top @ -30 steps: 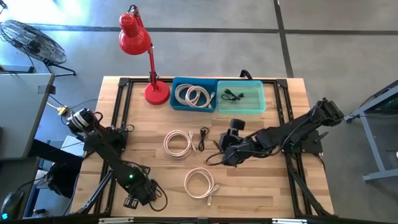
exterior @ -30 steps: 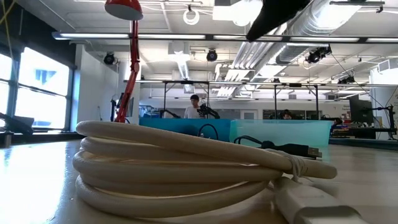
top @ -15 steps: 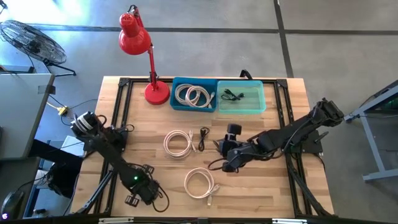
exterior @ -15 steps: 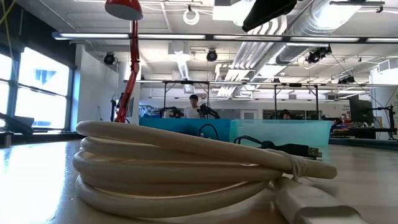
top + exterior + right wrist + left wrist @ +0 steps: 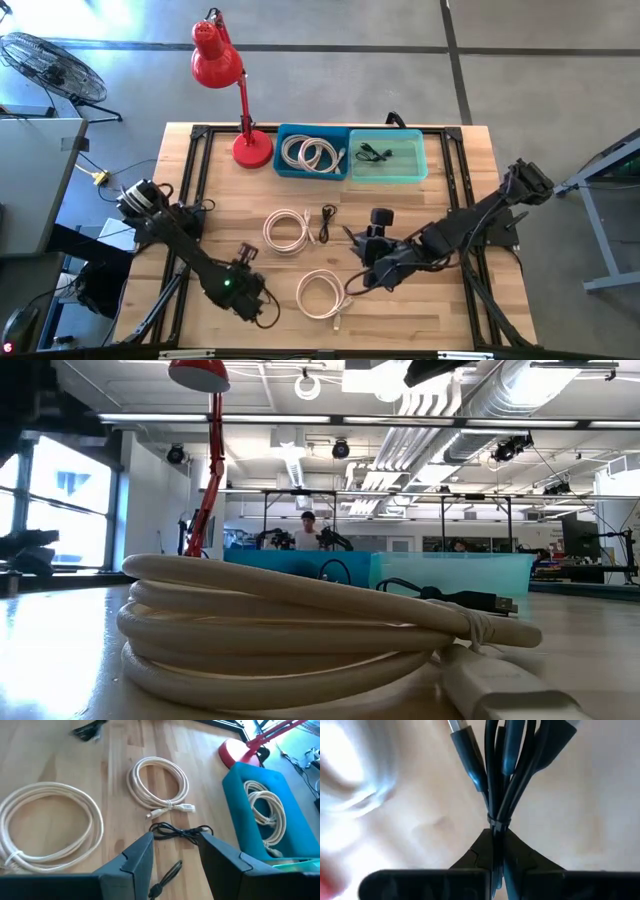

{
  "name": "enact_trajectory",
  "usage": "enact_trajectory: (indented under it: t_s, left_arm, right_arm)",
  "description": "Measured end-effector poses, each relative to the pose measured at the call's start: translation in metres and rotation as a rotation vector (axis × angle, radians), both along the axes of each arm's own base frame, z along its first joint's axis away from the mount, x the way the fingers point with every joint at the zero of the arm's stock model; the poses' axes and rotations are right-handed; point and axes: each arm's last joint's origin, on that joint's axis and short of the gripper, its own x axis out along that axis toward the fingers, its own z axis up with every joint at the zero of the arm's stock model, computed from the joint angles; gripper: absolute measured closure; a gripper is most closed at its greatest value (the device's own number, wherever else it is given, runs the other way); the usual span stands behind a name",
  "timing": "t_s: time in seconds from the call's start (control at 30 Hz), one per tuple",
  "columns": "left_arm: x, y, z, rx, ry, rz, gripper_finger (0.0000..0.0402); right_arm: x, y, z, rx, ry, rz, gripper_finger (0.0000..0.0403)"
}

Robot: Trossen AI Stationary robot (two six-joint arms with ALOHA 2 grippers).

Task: Pick & Place USB Port
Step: Put the black charger cable into the green bin

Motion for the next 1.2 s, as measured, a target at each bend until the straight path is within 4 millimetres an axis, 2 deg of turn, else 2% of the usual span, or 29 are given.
enact_trajectory:
  t_s: [0.17, 0.37, 0.57, 0.73, 0.93, 1.2]
  left_arm:
    - [0.020, 0.006, 0.047, 0.222, -0.154, -0.095, 0.0392]
    - [0.053, -0.004, 0.113, 0.481, -0.507, -0.326, 0.0392]
    - [0.079, 0.002, 0.164, 0.556, -0.641, -0.405, 0.0392]
    - [0.101, 0.019, 0.188, 0.500, -0.687, -0.467, 0.0392]
    - [0.130, 0.046, 0.205, 0.391, -0.778, -0.606, 0.0392]
    - [0.151, 0.099, 0.220, 0.257, -0.904, -0.679, 0.0392]
  right_arm:
    - [-0.004, 0.007, 0.001, -0.017, -0.028, -0.015, 0.0254]
    - [-0.012, 0.018, 0.003, -0.101, -0.085, -0.045, 0.0254]
    - [-0.024, 0.032, 0.007, -0.262, -0.183, -0.102, 0.0254]
    - [-0.034, 0.047, 0.013, -0.342, -0.270, -0.119, 0.0254]
    - [-0.044, 0.065, 0.020, -0.387, -0.338, -0.099, 0.0254]
    - [-0.057, 0.082, 0.027, -0.440, -0.394, -0.093, 0.0254]
